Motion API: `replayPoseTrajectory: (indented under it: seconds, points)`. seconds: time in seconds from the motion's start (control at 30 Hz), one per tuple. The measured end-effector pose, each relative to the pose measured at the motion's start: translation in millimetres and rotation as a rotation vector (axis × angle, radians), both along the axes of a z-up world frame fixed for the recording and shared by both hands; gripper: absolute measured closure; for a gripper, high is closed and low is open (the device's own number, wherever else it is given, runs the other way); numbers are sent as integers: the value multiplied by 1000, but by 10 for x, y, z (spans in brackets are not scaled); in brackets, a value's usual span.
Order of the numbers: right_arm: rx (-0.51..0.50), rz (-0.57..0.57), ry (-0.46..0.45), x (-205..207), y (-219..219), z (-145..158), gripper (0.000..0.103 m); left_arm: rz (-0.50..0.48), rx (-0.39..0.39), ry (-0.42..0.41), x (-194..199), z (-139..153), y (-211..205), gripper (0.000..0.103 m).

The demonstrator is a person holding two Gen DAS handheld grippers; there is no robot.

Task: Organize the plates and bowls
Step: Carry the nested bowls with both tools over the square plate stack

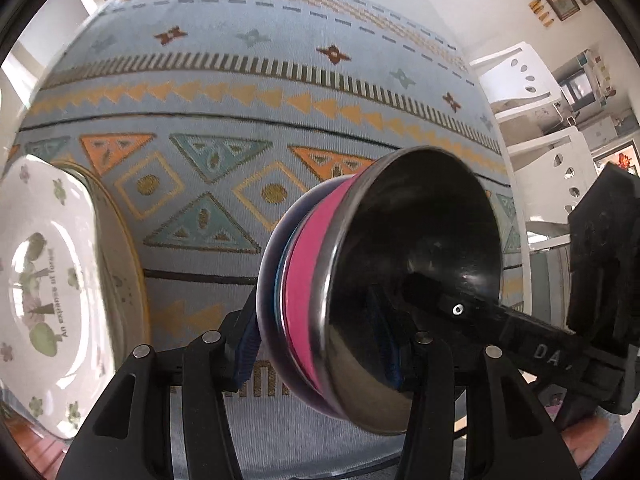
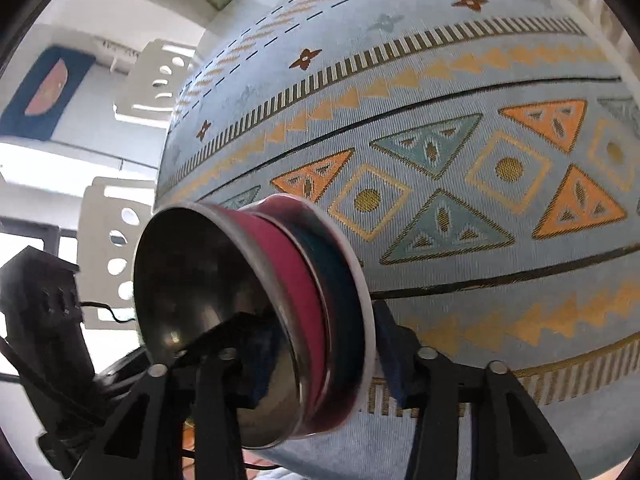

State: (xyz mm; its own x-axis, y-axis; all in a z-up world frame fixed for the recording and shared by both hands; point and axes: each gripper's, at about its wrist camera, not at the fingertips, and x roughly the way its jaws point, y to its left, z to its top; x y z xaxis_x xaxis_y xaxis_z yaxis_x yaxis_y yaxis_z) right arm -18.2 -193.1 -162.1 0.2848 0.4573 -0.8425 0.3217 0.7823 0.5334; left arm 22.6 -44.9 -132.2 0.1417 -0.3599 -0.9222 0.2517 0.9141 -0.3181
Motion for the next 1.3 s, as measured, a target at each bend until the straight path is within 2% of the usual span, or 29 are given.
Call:
replayPoseTrajectory:
  seconds: [0.1,0.43,0.63,0.93,1.3]
  points:
    - [19,9,1,-12,12,-6,62,-6,23,-39,-5,74,-10,57]
    - [-36,47,-72,24,126,194,63,24,3,-71,-16,216,75,57]
    - [-65,88,-137,70,278,388,63,71,3,-124,-63,432,262,57]
    - [-56,242,-230,258,908,621,63,246,27,-182,-182,645,945,57]
    - [-5,474,-246,474,1839,552,63,474,61,-163,-443,628,1826,57]
